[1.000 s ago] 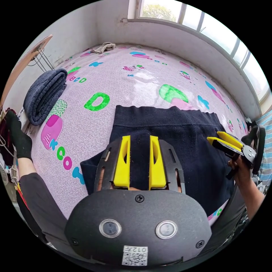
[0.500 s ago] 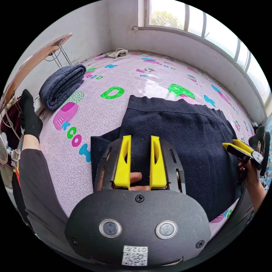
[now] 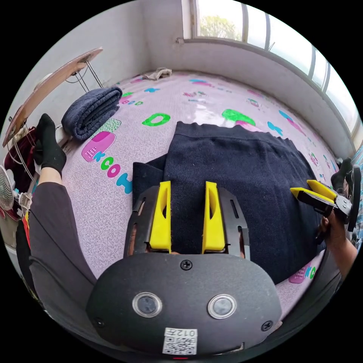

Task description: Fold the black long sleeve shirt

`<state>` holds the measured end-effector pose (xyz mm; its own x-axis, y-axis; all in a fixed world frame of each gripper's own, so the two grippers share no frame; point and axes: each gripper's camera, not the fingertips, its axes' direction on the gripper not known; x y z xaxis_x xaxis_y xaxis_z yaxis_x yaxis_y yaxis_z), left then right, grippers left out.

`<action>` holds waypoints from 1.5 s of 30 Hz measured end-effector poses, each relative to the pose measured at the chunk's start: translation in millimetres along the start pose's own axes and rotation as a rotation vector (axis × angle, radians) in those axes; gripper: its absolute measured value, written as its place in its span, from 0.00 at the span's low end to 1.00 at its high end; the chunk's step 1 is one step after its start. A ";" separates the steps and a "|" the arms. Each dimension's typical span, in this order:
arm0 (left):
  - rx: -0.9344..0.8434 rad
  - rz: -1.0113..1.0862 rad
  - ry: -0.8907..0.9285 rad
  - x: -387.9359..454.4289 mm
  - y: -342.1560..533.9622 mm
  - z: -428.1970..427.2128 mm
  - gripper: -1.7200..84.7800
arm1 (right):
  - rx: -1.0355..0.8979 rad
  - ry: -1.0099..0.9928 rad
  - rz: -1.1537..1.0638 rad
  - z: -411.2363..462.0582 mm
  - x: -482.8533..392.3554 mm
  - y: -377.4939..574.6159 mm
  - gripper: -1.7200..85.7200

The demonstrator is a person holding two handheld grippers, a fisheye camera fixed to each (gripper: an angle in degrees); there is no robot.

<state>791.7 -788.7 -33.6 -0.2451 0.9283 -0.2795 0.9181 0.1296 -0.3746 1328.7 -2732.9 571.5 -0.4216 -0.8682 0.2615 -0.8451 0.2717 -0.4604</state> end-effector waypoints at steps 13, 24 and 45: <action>-0.056 -0.031 0.015 2.5 -9.4 -16.8 0.12 | -0.044 -0.058 -0.003 -4.5 -6.3 -14.6 0.20; -0.015 -0.003 -0.016 11.6 -9.4 -26.8 0.13 | -0.017 -0.035 -0.065 36.2 -77.5 -14.4 0.23; -0.015 -0.011 0.111 14.0 -44.0 -108.4 0.12 | 0.004 0.045 -0.014 48.2 -93.9 57.4 0.19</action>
<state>781.6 -743.6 74.8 -0.2199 0.9597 -0.1752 0.9204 0.1446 -0.3632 1335.6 -2655.8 479.7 -0.4244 -0.8525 0.3053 -0.8495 0.2581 -0.4601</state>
